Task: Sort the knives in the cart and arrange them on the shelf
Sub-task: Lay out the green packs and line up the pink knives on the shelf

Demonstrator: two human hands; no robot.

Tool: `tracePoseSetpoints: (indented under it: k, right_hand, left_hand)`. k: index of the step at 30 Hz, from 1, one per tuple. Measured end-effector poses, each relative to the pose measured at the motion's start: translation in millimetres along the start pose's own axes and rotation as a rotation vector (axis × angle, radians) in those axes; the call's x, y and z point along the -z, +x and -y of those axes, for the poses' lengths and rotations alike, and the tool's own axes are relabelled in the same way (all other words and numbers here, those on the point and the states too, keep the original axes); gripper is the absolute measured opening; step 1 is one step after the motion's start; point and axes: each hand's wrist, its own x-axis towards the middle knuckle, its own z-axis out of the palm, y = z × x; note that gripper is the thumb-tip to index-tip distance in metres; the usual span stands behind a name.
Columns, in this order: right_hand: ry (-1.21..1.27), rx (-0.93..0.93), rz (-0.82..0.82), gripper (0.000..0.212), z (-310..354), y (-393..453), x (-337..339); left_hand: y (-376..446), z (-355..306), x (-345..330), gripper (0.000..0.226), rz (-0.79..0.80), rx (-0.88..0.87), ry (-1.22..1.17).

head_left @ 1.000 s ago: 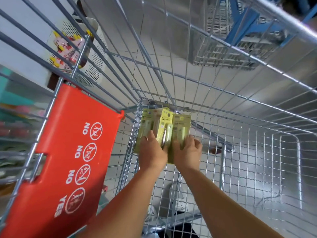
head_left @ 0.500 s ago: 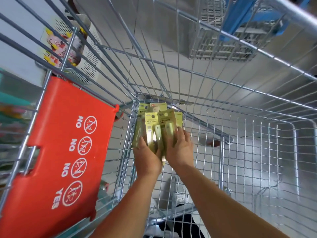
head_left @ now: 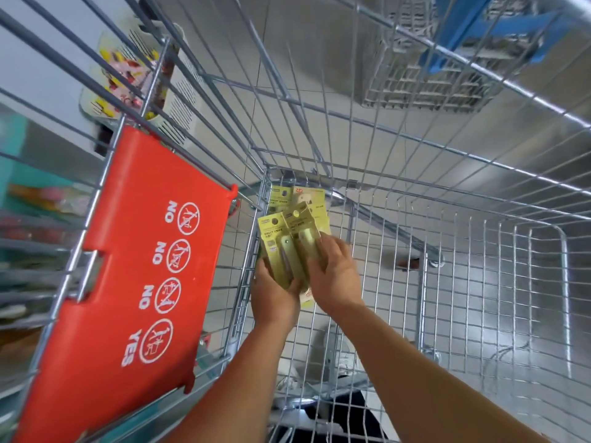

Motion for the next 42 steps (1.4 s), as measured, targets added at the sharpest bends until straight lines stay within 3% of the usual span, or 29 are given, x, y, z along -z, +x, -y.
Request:
tracePoseSetpoints:
  k: [5,8,12,16,25,35,42]
  right_hand:
    - [0.089,-0.064,0.014,0.060,6,-6,5]
    - [0.142,-0.135,0.044,0.079,10,-11,5]
    - [0.209,-0.176,0.047,0.084,21,-22,11]
    - [0.275,-0.136,0.020,0.084,37,-37,34]
    - [0.323,0.125,-0.037,0.077,98,-89,117]
    - [0.408,0.481,0.167,0.075,174,-148,203]
    - [0.359,0.713,0.349,0.082,226,-202,221]
  left_hand:
    - [-7,-5,5,0.061,-0.020,0.015,-0.114]
    - [-11,-7,8,0.055,-0.015,0.059,-0.102]
    - [-21,-19,18,0.032,-0.010,0.054,-0.071]
    - [-44,-43,33,0.028,-0.022,-0.030,-0.063]
    - [-132,-110,85,0.028,-0.141,-0.194,-0.169]
    - [-249,-165,145,0.036,-0.339,-0.336,-0.392]
    - [-331,-171,194,0.037,-0.575,-0.307,-0.519]
